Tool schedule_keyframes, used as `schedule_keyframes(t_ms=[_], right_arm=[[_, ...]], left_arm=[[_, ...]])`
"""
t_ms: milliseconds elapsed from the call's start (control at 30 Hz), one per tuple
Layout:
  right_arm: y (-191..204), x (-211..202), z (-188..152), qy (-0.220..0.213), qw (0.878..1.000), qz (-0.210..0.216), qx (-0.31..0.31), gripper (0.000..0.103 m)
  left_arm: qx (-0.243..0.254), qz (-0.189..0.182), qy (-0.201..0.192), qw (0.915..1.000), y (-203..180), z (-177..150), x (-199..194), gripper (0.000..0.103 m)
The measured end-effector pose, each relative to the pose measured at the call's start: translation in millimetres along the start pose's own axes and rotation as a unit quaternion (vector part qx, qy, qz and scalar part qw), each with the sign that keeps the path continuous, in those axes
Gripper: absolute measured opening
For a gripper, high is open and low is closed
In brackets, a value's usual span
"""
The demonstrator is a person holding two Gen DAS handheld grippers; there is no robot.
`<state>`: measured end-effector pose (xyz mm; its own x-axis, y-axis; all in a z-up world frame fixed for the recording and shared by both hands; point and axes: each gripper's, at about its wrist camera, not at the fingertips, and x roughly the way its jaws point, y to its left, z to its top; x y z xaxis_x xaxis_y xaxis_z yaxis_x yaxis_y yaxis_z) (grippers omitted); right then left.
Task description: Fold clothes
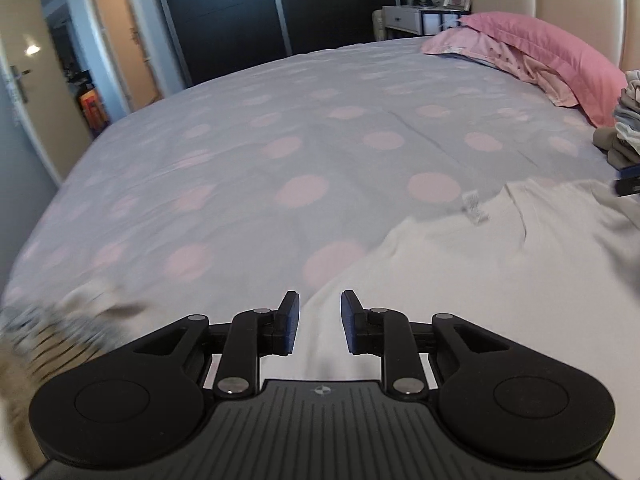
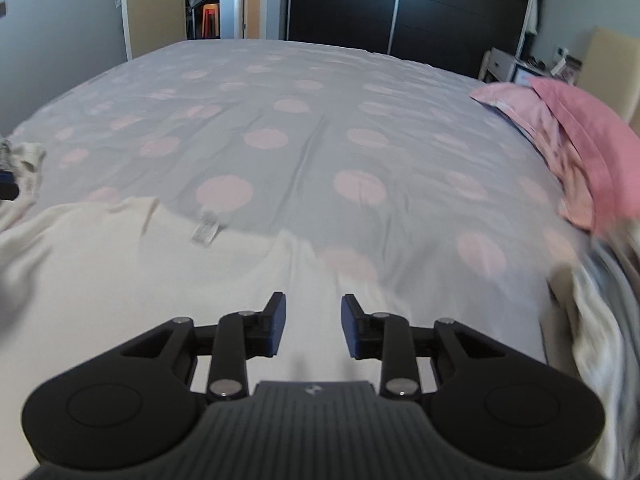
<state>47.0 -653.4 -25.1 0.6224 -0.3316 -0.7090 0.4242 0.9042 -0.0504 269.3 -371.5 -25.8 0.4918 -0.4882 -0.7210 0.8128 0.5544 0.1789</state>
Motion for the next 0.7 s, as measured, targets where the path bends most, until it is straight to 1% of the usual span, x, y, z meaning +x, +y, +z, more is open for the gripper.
schedule_keyframes(t_ms=[33, 133, 200, 400, 567, 633, 700], right_arm=[[-0.8, -14.9, -8.2, 0.002, 1.0, 0.003, 0.004, 0.034], [-3.3, -61.0, -37.1, 0.007, 1.0, -0.007, 0.027, 0.035], [-3.7, -90.0, -58.7, 0.011, 0.999, -0.013, 0.041, 0.035], [2.8, -164.5, -127.2, 0.023, 0.997, -0.015, 0.077, 0.035], [13.5, -204.4, -189.2, 0.042, 0.995, -0.015, 0.087, 0.035], [17.2, -216.5, -215.4, 0.053, 0.995, -0.014, 0.088, 0.035], [22.8, -224.1, -238.2, 0.073, 0.994, -0.014, 0.083, 0.035]], left_arm=[[-0.005, 0.005, 0.006, 1.0, 6.6, -7.7, -12.5, 0.021], [-0.022, 0.021, 0.03, 0.9991, 22.5, -31.5, -46.4, 0.021], [-0.038, 0.023, 0.044, 0.9981, 30.6, -47.2, -68.7, 0.021], [-0.044, 0.023, 0.052, 0.9974, 31.1, -92.7, -130.0, 0.021], [-0.053, 0.019, 0.067, 0.9962, 20.3, -131.8, -161.5, 0.021], [-0.06, 0.02, 0.073, 0.9954, 16.4, -144.2, -168.9, 0.021], [-0.067, 0.022, 0.077, 0.9945, 12.3, -155.9, -175.5, 0.021]])
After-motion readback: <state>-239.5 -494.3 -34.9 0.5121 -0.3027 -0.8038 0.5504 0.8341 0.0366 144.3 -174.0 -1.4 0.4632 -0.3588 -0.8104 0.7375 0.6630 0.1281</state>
